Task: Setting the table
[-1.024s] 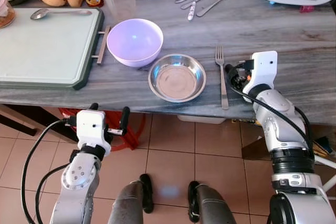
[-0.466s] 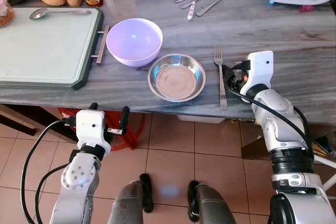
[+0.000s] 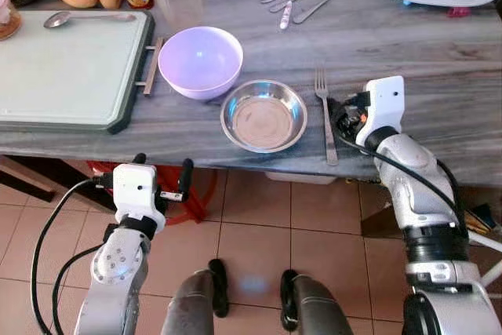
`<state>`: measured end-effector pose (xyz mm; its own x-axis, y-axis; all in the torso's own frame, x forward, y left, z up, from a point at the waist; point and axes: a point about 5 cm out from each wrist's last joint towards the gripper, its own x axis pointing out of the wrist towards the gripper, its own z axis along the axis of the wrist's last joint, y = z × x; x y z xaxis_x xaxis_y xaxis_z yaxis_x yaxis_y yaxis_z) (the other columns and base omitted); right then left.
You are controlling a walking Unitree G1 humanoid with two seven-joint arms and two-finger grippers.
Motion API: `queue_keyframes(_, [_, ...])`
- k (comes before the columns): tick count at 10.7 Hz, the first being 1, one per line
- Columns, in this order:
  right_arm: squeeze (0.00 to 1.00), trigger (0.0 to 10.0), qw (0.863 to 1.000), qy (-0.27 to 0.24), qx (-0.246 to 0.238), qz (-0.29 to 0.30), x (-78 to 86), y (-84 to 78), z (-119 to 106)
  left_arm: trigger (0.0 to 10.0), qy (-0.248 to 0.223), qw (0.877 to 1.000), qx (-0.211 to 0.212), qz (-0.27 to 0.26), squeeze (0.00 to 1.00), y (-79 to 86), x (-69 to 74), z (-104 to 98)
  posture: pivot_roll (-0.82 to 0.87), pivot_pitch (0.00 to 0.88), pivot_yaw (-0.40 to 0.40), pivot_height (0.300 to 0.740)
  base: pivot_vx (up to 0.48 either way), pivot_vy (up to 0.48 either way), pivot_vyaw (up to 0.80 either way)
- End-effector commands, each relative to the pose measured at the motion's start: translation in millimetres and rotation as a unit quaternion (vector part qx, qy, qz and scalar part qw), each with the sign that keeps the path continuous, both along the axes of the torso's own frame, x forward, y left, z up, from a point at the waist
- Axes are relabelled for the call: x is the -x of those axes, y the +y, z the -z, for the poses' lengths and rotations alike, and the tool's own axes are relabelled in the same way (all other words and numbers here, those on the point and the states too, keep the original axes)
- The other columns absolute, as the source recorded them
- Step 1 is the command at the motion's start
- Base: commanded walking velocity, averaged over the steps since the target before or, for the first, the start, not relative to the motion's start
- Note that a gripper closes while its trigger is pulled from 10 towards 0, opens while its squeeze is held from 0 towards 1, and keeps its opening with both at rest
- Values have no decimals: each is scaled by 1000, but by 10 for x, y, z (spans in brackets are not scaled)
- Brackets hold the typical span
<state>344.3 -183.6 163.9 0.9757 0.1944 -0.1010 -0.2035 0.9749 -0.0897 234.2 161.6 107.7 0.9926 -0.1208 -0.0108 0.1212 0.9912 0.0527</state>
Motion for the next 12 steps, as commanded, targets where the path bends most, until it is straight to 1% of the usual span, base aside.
queue_keyframes(1, [0, 10000, 1000, 24, -2, 7, 68, -5, 124, 10000, 21, 1000, -4, -5, 0, 13, 11, 72, 4, 283, 40, 740, 0, 0, 0])
queue_keyframes(3, [0, 10000, 999, 2, -13, 50, 171, -129, 52, 10000, 18, 1000, -1, -5, 0, 9, -1, 64, -7, 271, 37, 740, 0, 0, 0])
queue_keyframes(4, [0, 10000, 997, -14, -16, 75, 258, -194, -10, 10000, 16, 1000, 1, -6, 0, 17, -8, 57, -14, 262, 36, 740, 0, 0, 0])
queue_keyframes(5, [0, 10000, 994, -37, -19, 100, 377, -248, -56, 10000, 12, 1000, 0, -15, 0, 48, -23, 54, -29, 244, 33, 740, 0, 0, 0])
queue_keyframes(6, [0, 10000, 989, -66, -22, 128, 535, -283, -85, 10000, 4, 999, -1, -34, 0, 94, -45, 31, -41, 226, 29, 740, 0, 0, 0])
queue_keyframes(7, [0, 10000, 987, -82, -18, 135, 597, -278, -90, 10000, 2, 999, -5, -45, 0, 108, -61, 27, -45, 211, 25, 740, 0, 0, 0])
queue_keyframes(8, [0, 10000, 983, -112, -22, 141, 715, -228, -66, 10000, -1, 998, -9, -64, 0, 125, -96, 22, -47, 179, 21, 740, 0, 0, 0])
queue_keyframes(9, [0, 10000, 984, -108, -25, 138, 773, -143, 30, 10000, -8, 998, -4, -67, 0, 128, -136, 19, -48, 148, 17, 740, 0, 0, 0])
queue_keyframes(10, [0, 10000, 985, -105, -38, 131, 772, -73, 62, 10000, -13, 997, -1, -71, 0, 122, -178, 9, -51, 122, 16, 740, 0, 0, 0])
queue_keyframes(11, [0, 10000, 984, -121, -46, 122, 712, 20, 44, 10000, -25, 997, 8, -74, 0, 91, -280, -40, -55, 102, 17, 740, 0, 0, 0])
queue_keyframes(12, [0, 10000, 984, -129, -38, 114, 684, 59, 44, 10000, -32, 997, 11, -73, 0, 62, -334, -67, -57, 92, 15, 740, -262, 0, 0])
